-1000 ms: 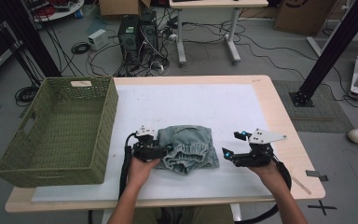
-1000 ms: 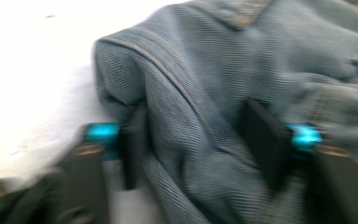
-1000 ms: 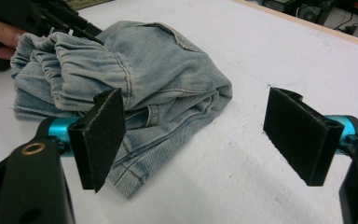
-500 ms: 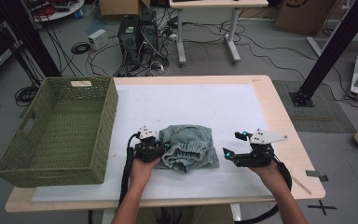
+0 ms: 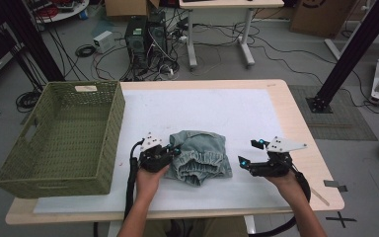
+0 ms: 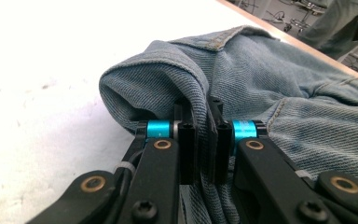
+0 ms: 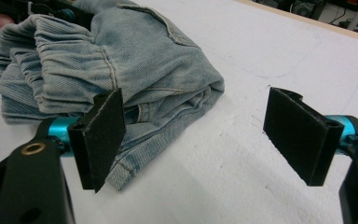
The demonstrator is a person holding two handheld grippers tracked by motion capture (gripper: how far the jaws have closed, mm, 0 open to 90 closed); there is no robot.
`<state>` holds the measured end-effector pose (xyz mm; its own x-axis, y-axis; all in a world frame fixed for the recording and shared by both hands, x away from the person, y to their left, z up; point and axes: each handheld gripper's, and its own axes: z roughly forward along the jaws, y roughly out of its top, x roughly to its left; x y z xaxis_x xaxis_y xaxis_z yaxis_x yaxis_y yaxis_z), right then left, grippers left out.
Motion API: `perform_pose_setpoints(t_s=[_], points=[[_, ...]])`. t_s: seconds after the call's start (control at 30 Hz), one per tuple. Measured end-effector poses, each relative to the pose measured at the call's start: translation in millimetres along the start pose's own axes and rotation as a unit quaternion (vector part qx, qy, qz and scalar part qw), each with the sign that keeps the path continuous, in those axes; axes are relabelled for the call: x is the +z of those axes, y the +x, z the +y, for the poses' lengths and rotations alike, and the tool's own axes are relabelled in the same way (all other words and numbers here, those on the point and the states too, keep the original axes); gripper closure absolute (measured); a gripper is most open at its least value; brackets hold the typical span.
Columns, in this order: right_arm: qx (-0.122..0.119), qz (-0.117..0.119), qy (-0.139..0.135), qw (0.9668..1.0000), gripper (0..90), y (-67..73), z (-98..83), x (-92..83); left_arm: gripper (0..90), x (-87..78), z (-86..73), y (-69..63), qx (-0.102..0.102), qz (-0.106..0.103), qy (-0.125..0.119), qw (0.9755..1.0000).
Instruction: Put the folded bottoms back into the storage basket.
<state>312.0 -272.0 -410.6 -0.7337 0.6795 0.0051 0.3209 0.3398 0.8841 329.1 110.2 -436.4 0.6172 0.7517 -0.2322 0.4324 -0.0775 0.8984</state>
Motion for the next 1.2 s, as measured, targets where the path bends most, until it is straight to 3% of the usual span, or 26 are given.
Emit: perform_pose_setpoints(t_s=[0.2, 0.63, 1.2], points=[[0.001, 0.001, 0.001, 1.0000, 21.3, 0.4, 0.5, 0.8, 85.4, -4.8, 7.4, -4.5, -0.004, -0.010, -0.025, 0.9996], [0.002, -0.003, 0.000, 1.0000, 21.3, -0.3, 1.9, 0.5, 85.6, -17.4, 30.8, -16.6, 0.014, -0.037, -0.068, 0.9969], [0.001, -0.005, 0.000, 1.0000, 21.3, -1.1, 3.2, 1.0, 85.6, -36.8, 67.8, -28.0, 0.056, -0.061, -0.103, 0.9912]])
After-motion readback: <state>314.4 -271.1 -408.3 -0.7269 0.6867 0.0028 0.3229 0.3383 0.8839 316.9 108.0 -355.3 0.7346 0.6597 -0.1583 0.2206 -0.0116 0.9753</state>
